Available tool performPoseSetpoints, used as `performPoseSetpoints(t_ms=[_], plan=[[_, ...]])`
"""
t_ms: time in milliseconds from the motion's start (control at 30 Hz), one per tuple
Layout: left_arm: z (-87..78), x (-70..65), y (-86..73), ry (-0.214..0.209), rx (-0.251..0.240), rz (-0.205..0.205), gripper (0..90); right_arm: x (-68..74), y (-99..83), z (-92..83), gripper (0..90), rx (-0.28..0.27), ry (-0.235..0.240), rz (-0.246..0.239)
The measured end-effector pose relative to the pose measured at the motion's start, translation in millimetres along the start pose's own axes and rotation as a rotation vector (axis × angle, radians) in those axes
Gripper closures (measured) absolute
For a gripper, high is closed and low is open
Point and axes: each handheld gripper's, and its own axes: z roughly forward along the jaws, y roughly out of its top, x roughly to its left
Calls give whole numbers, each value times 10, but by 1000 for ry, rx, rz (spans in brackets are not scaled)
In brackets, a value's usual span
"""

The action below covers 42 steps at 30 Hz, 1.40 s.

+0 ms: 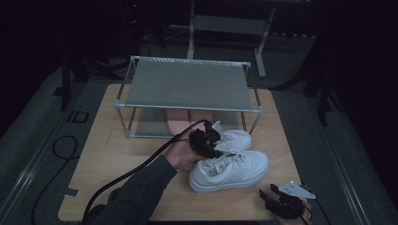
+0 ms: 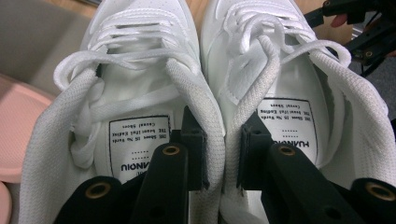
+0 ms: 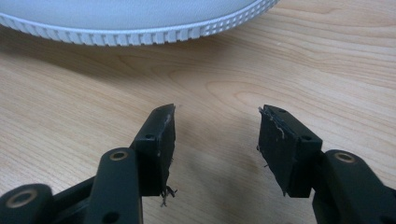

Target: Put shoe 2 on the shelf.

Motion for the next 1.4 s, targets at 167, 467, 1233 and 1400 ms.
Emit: performPoseSetpoints(t_ms=[167,467,1233,1400], plan=[[-25,3,63,-3,-14,3,766,-22,-6,0,454,-9,10,18],[-72,-8,158,1,-32,43,766,-47,-17,0,456,-7,8,31],[-255,-38,372,-34,-64,70,766,-63,-32,20,463,8,1,31],[-294,-32,402,-50,-72,71,766,-64,-33,21,465,8,2,31]])
